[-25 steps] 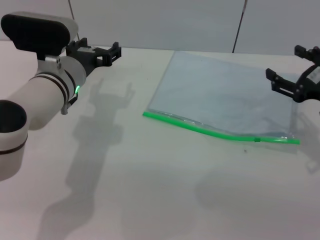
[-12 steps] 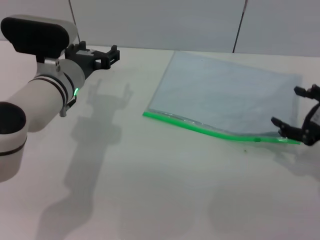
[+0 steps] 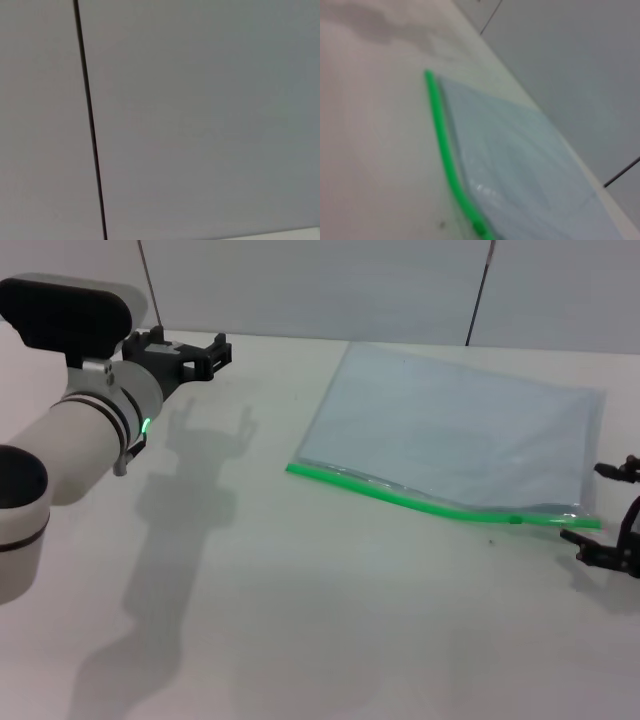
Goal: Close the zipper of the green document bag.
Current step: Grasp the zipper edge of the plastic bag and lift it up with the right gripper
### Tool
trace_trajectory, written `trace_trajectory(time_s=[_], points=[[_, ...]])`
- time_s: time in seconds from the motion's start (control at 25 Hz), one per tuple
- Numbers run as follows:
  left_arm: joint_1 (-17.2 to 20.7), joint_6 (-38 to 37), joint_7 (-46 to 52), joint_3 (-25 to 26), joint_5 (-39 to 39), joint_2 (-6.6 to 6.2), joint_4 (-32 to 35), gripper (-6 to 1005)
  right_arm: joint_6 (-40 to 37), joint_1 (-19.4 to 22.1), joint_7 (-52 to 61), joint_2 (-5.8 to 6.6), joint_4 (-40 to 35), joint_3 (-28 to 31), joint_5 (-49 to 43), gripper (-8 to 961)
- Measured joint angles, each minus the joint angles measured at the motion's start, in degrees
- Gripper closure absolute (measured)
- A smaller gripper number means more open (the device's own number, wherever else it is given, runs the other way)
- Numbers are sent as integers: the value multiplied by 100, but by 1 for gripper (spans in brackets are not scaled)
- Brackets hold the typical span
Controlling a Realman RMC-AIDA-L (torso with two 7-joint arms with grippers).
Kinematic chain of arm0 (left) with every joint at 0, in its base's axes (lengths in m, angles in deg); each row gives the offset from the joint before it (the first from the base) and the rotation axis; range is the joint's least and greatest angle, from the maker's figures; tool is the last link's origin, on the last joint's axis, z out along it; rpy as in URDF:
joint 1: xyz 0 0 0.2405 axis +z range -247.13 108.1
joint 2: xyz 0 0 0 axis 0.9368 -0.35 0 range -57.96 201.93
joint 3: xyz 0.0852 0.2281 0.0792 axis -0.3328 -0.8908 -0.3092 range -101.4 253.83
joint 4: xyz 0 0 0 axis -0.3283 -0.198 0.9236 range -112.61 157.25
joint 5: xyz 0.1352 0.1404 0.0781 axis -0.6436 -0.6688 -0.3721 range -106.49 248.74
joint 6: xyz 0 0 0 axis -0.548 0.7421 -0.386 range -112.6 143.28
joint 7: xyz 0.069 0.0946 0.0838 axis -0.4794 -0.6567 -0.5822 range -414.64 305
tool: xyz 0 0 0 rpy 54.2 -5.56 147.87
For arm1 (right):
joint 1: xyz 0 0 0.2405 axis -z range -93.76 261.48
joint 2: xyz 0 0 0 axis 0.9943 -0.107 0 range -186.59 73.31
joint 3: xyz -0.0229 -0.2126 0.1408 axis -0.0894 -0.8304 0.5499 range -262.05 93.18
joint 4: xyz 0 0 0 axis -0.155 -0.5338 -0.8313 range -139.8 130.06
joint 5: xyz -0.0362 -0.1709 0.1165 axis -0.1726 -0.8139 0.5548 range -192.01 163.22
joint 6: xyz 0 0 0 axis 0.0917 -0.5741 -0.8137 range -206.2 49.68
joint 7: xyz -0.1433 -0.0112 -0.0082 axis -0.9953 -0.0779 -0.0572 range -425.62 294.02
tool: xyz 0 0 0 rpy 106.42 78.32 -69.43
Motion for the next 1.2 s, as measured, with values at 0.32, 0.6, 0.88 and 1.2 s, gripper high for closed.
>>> trace_trajectory(time_s=[0.32, 0.6, 0.88, 1.2], points=[[2, 41, 3, 128, 0, 0, 8, 140, -601, -54, -39, -13, 31, -292, -571, 76], [7, 30, 3, 131, 0, 0, 9, 140, -1518, -62, -47, -14, 38, -827, -773, 77], [8, 25, 3, 131, 0, 0, 8, 141, -1958, -131, -51, -10, 106, -1202, -858, 112], [-11, 43, 3, 131, 0, 0, 7, 141, -2400, -499, -101, 10, 535, -1517, -862, 171]])
